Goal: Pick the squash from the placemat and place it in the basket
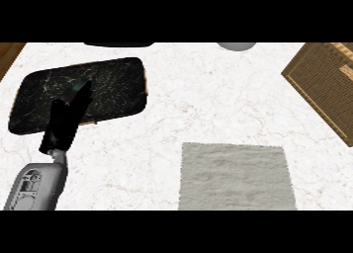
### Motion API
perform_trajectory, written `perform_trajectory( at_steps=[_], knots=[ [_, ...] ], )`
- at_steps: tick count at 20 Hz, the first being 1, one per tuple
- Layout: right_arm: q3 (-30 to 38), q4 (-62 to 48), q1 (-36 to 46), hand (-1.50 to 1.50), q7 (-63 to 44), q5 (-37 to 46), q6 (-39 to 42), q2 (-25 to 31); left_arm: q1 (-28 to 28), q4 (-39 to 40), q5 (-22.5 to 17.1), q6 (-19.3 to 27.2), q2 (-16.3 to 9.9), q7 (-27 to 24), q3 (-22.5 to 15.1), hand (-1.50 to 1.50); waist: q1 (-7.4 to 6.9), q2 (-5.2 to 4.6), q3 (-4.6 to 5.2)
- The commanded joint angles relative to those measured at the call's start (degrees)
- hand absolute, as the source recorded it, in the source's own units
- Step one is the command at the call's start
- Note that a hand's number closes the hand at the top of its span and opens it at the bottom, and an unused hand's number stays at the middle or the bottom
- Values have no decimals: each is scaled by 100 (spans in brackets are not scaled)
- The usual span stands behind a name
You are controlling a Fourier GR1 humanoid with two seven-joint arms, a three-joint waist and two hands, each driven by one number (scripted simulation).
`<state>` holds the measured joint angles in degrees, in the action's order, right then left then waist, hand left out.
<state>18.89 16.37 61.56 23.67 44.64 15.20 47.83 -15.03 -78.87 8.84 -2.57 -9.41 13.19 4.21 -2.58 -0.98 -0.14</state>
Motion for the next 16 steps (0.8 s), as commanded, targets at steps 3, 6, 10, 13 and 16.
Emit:
perform_trajectory(
  at_steps=[3,6,10,13,16],
  knots=[
    [639,-284,-23,-150,343,-544,-440,22,156,-179,-29,-54,-71,0,32,0,-12,6,-5],
    [1029,-393,68,-150,222,-871,-623,176,52,-133,29,48,114,116,-84,0,-10,-2,-8],
    [1322,-492,129,-150,-83,-1073,-715,699,117,-280,103,71,92,223,-135,0,-7,-1,-8],
    [1442,-676,7,-150,-279,-1150,-421,1195,-26,-183,-42,-56,-78,199,56,0,-8,-26,-10],
    [1795,-800,-146,-150,-277,-1473,-342,1478,26,37,-153,-182,-130,-78,142,0,16,-56,-13]
  ],
)
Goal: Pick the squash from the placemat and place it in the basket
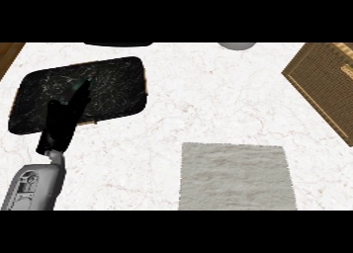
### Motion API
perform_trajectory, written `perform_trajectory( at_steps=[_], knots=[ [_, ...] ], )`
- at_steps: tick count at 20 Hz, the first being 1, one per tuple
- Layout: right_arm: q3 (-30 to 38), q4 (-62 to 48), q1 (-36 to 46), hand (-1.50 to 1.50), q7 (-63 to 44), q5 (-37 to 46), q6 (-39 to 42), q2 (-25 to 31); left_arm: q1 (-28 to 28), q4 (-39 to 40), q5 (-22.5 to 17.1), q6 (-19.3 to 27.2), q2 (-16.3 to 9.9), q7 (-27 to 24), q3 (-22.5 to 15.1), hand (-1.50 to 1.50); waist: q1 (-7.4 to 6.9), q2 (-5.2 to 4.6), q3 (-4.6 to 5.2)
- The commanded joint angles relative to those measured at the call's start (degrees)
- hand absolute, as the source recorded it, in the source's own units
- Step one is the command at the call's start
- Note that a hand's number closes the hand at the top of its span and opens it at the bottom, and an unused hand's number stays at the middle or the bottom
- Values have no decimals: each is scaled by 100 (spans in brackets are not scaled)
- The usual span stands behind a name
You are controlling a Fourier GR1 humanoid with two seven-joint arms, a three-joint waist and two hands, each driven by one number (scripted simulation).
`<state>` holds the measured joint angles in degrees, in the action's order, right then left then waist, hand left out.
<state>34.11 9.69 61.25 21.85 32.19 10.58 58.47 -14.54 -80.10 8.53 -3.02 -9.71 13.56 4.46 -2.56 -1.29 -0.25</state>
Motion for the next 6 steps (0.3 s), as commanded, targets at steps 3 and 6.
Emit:
perform_trajectory(
  at_steps=[3,6],
  knots=[
    [427,-323,-712,-150,247,-354,467,811,301,76,21,54,1,-347,57,0,62,-34,-23],
    [512,-378,-795,-150,246,-433,640,925,42,-8,115,196,182,-52,-87,0,37,-53,-36]
  ],
)
